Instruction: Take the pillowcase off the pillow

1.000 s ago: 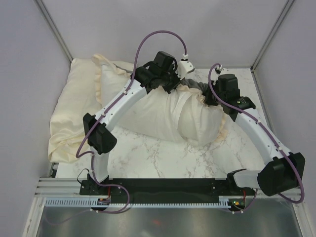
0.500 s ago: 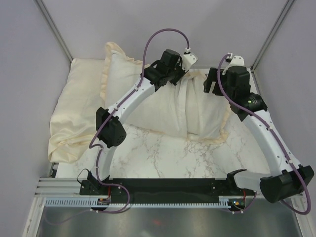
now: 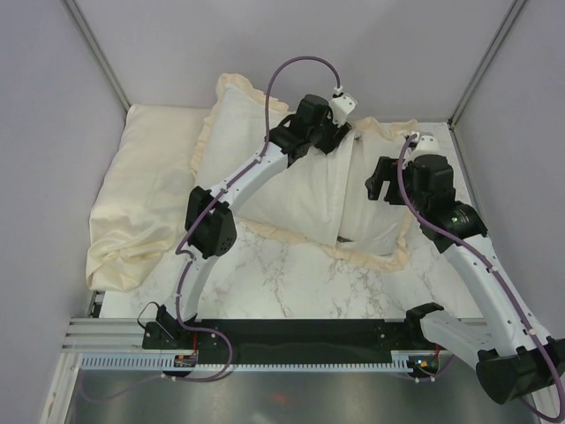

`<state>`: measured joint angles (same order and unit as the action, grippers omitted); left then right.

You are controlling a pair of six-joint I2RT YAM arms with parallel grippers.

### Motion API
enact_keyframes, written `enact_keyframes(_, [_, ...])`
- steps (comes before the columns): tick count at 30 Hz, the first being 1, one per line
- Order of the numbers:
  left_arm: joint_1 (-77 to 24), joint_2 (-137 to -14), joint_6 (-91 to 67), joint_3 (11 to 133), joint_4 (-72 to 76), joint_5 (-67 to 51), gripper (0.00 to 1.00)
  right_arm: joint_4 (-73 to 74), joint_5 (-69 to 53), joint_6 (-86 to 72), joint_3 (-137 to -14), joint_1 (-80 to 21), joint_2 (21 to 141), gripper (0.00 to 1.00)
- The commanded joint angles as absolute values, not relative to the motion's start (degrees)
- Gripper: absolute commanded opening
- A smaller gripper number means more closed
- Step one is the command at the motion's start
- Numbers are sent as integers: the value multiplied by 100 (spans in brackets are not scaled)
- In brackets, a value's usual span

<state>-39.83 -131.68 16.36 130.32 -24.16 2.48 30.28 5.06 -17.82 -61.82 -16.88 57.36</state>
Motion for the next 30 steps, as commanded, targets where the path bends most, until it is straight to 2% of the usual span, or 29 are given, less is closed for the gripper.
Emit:
enact_keyframes(1, [-4227, -12957, 1055, 13078, -2259, -159, 91, 3041, 387, -1916, -6056, -1696, 5555, 89])
enact_keyframes(2, [-4280, -12868, 1029, 13096, -2233, -123, 100, 3032, 378, -1925, -6012, -1705, 5529, 89])
enact_keyframes(9, [-4324, -11454, 590, 12859, -2127, 799, 100, 3032, 369, -1978, -6038, -1705, 5318, 89])
enact_keyframes(14, [-4333, -10381, 62, 11928, -2144, 1063, 100, 3032, 422, -2004, -6108, -1696, 5273, 89])
enact_keyframes(22, [-4342, -8712, -614, 9593, -2039, 379, 100, 2962, 615, -2109, -5959, -1705, 5492, 89])
enact_keyframes(30, [-4412, -8060, -984, 8201, -1574, 88, 99, 2541, 597, -2268, -5555, -1696, 5713, 88])
